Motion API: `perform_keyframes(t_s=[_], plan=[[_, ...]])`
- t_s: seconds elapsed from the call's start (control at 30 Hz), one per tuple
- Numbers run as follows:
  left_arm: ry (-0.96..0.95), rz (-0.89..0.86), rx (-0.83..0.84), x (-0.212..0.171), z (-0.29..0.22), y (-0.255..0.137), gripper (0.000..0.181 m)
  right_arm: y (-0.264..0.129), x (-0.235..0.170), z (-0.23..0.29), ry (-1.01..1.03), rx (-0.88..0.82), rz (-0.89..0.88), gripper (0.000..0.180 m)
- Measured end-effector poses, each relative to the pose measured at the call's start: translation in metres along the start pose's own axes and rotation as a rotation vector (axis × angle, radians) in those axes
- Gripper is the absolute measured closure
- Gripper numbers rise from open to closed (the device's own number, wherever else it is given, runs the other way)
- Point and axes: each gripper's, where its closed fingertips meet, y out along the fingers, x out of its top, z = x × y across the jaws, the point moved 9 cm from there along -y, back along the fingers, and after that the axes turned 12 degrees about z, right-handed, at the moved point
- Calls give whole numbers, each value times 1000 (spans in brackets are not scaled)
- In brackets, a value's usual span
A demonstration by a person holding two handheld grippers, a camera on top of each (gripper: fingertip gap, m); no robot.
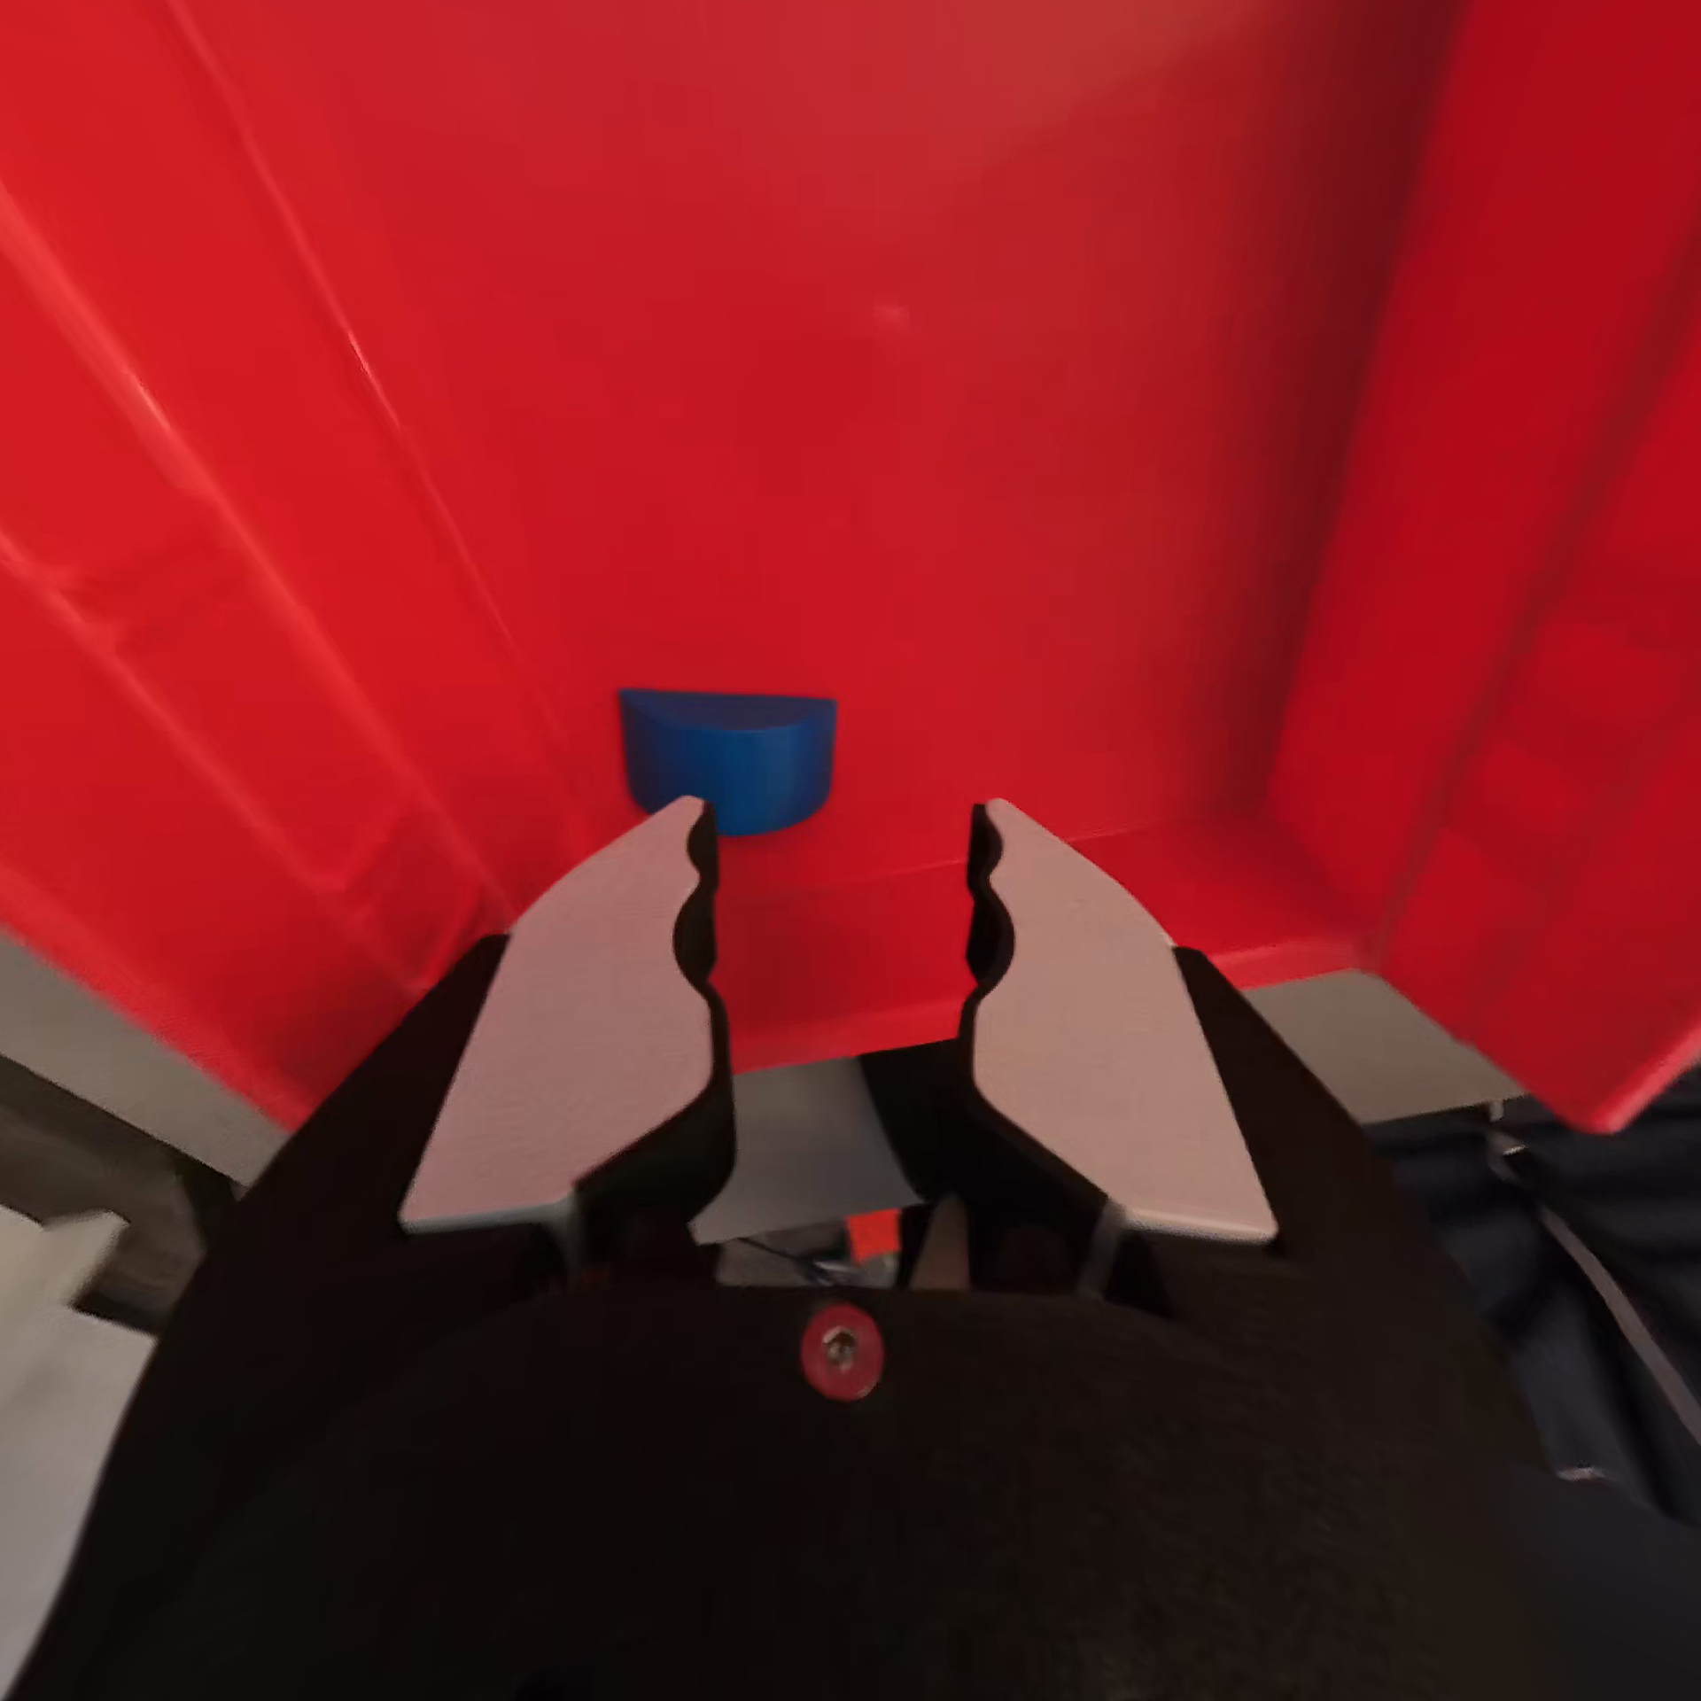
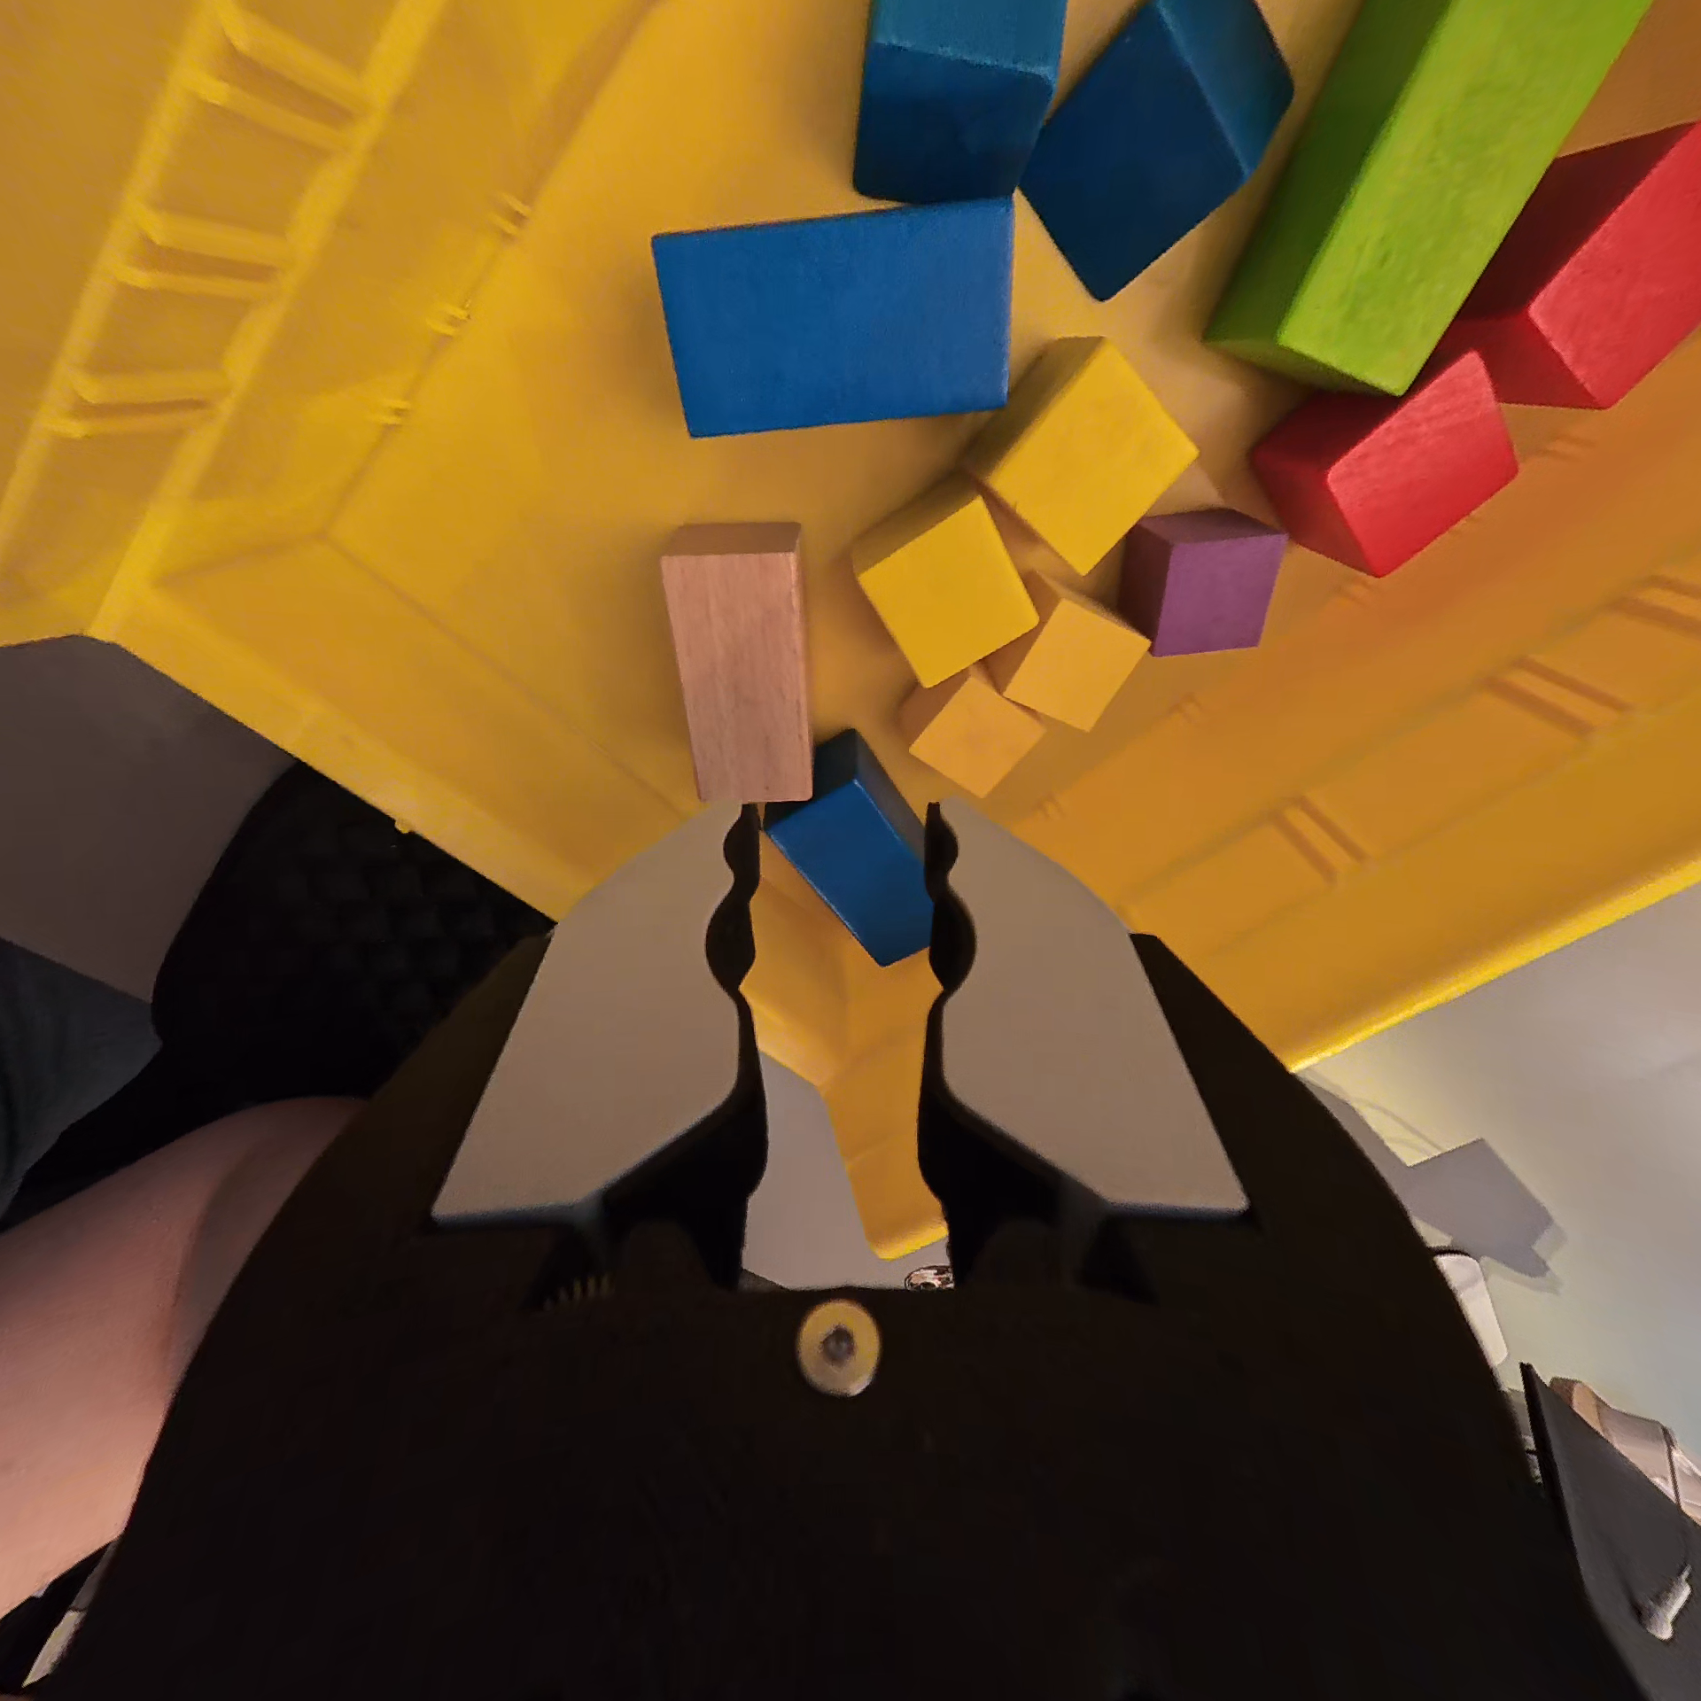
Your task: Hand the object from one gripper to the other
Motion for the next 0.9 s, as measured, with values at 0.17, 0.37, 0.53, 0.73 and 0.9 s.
perform_keyframes(t_s=[0.17,0.37,0.53,0.73,0.9], plan=[[-127,82,-24,0,8,13,121,2,2,2,-11,1,15,144],[-190,185,-56,-4,11,27,116,2,3,3,-19,0,23,144],[-194,223,-72,2,12,35,116,4,3,4,-24,8,32,144],[-205,182,-63,11,17,32,118,4,5,5,-34,12,36,144],[-194,97,-51,23,17,26,123,7,7,8,-45,20,60,144]])
